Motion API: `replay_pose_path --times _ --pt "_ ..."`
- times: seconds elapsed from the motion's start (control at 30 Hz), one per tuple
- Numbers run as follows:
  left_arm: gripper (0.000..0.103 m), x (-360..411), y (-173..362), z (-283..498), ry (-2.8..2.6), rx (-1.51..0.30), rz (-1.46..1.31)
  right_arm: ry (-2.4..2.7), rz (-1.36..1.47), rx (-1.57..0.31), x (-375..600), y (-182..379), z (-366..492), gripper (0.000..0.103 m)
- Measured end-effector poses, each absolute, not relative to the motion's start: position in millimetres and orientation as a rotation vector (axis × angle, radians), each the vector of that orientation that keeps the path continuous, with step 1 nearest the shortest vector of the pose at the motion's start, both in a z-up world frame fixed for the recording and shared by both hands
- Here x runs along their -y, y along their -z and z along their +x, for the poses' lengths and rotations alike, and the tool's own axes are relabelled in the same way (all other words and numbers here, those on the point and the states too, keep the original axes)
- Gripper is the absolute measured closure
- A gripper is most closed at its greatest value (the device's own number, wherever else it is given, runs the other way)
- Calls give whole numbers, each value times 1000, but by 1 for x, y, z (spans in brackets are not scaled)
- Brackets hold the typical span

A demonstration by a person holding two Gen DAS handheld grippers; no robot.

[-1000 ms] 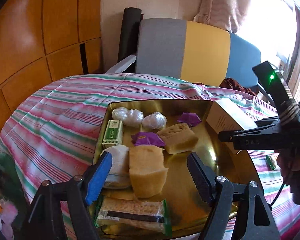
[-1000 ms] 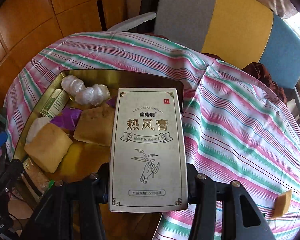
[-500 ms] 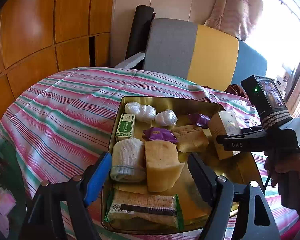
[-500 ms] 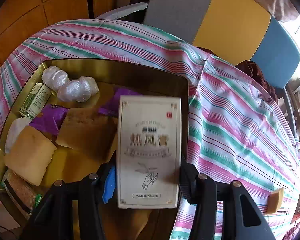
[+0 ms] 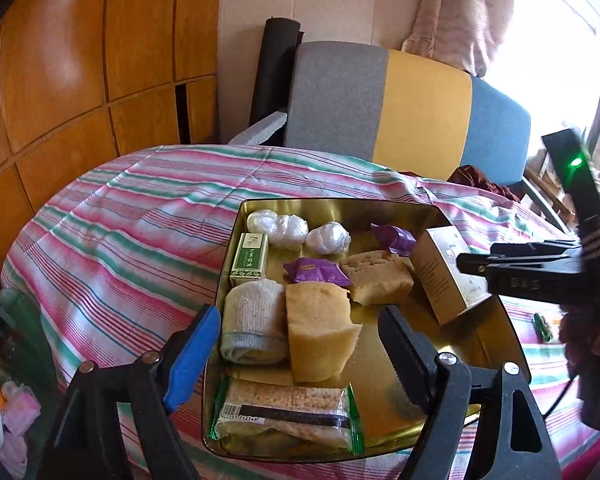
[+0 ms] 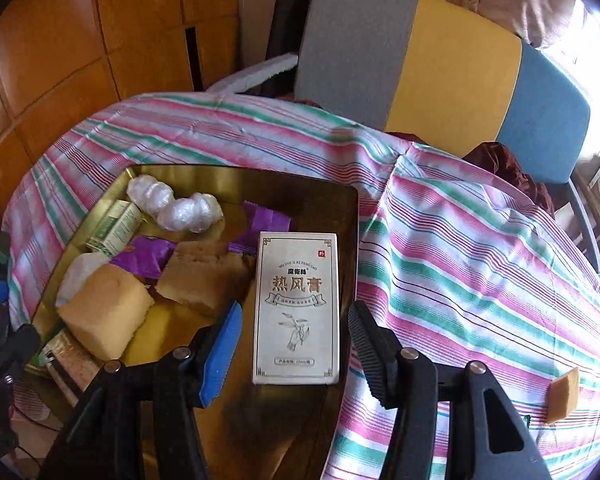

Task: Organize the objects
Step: 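Carry the white box into the gold tray and open the right tool, then move both tools back toward the remaining items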

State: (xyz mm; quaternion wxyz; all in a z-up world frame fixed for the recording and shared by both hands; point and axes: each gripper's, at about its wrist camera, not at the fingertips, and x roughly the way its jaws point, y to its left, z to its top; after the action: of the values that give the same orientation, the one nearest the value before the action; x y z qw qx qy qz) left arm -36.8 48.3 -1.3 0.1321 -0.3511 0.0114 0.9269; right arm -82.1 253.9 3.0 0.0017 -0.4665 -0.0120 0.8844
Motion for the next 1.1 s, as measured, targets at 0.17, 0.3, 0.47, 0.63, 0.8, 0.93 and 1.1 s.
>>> replay_pose_path --times 0.17,0.3,0.47,0.63,0.8,0.93,1.1 --pt "21 -56 -1 -31 -2675 -69 -1011 -2809 -1404 -48 -274 -16 -59 47" --pt "21 -64 -3 -28 -2657 -100 -1003 -2784 -1363 -109 -302 -22 -41 47" --pt "19 -79 -6 -24 -2630 -149 -987 -2696 -1302 -180 -355 -24 -15 47" --pt "19 -98 -10 -19 -2590 -212 -964 -2555 -1219 -296 -425 -21 20 46" --pt "19 -126 -16 -12 -2535 -292 -924 -2371 -1094 -411 -503 -13 61 45" --pt "19 -155 -19 -6 -2480 -361 -895 -2200 -962 -628 -558 6 99 43" --pt "19 -196 -24 0 -2402 -445 -845 -2118 -938 -786 -581 14 113 42"
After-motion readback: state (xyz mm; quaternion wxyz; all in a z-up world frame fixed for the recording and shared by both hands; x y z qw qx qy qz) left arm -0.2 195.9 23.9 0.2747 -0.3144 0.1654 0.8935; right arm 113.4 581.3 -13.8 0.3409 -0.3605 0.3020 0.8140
